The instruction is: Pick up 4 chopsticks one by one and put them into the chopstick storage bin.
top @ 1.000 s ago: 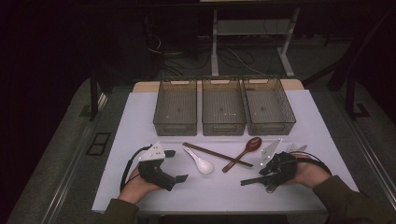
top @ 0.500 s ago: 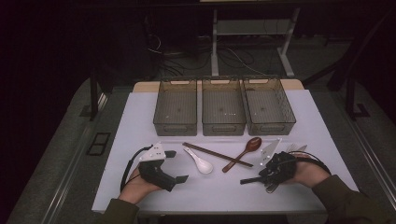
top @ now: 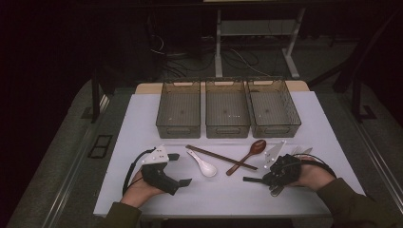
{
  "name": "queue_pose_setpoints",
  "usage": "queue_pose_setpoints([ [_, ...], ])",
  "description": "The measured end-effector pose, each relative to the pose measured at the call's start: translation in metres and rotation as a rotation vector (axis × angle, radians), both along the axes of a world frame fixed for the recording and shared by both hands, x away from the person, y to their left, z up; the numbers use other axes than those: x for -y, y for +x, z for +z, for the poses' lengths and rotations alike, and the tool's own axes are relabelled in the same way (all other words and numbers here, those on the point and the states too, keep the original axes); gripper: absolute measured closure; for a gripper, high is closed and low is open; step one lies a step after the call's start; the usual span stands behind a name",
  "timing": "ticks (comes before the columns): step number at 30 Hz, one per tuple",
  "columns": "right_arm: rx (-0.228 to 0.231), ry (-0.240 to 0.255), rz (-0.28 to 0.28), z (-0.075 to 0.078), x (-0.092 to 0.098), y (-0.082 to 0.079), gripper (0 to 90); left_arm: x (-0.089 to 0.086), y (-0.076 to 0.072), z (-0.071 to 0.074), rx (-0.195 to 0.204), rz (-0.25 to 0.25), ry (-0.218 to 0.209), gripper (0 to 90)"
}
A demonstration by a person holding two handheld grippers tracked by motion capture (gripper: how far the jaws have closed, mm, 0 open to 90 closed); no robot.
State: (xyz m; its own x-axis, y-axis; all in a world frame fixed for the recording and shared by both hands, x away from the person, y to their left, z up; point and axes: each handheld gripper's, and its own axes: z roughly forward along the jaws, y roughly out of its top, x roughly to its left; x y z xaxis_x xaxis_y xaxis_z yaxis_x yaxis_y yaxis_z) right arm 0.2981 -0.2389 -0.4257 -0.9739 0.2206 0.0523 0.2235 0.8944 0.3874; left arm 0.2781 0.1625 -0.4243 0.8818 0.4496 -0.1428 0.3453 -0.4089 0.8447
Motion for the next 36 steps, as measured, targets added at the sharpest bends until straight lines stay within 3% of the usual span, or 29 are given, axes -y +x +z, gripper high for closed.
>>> queue_pose_setpoints([
  [7,-0.005,0.003,-0.011,-0.0002,-0.0002,0.0007,78.1,0.0003,0.0001,-0.0002,0.001,-0.003,-0.001,0.0],
  [16,0.001,0.024,-0.076,-0.001,-0.0019,0.0018,78.5,0.0003,0.0001,-0.0002,0.0,-0.004,-0.001,0.0],
  [36,0.009,0.051,-0.167,-0.0024,-0.0058,0.0051,77.6,0.0006,0.0,-0.0004,-0.001,-0.008,-0.001,0.0],
])
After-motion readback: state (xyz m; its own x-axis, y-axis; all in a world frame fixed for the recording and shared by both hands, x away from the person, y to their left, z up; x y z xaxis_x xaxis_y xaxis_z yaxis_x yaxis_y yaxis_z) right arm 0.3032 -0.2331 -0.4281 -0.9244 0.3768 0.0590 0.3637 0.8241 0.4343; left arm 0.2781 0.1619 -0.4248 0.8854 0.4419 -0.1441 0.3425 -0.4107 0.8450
